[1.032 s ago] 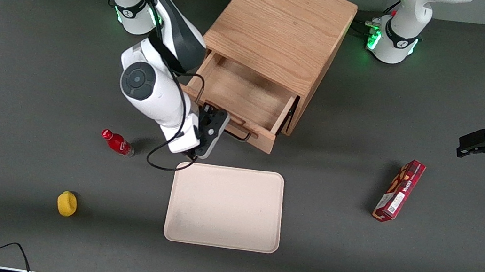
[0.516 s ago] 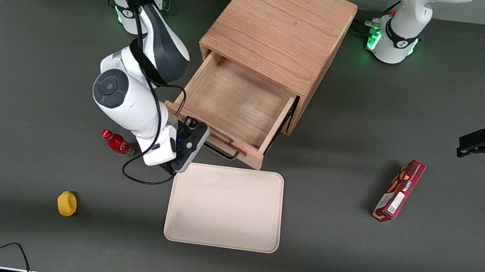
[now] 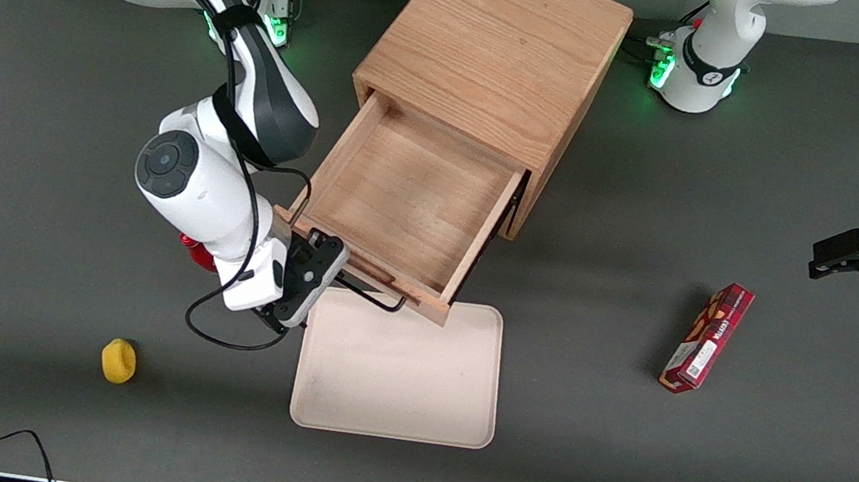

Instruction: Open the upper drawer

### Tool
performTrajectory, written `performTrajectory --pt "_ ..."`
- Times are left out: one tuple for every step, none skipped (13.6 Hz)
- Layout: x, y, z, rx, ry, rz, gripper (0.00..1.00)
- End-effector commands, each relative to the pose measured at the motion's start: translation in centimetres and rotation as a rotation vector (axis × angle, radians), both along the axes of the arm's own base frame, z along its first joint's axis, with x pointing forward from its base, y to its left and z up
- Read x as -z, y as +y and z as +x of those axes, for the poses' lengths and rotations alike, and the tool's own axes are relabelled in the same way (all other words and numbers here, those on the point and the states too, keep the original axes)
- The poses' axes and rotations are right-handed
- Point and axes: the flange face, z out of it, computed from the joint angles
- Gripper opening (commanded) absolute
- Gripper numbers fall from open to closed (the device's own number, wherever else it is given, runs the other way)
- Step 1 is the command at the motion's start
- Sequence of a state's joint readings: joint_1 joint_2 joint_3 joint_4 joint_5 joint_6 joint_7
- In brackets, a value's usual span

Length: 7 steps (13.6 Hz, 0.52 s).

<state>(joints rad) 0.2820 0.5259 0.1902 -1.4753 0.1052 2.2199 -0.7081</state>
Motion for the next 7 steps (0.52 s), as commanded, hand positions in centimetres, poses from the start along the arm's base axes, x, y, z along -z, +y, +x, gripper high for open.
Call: performTrajectory --pt "-0.4 -0.1 0.8 -0.015 -0.027 -0.003 1.0" --pt "-0.3 -0.2 0.9 -0.009 -0.025 -0.002 1.0" --pt "-0.6 -0.2 0.9 0.002 -0.025 0.002 1.0" --pt "-1.2 -0.2 1.0 0.024 -0.021 0.026 1.0" --pt "-2.1 -0.3 0.9 0.071 0.0 0.079 1.0" --pt "-3.3 -1.1 1.0 0.125 0.018 0.129 1.0" --pt "-4.5 -1.7 1.1 0.149 0.018 0.16 1.0"
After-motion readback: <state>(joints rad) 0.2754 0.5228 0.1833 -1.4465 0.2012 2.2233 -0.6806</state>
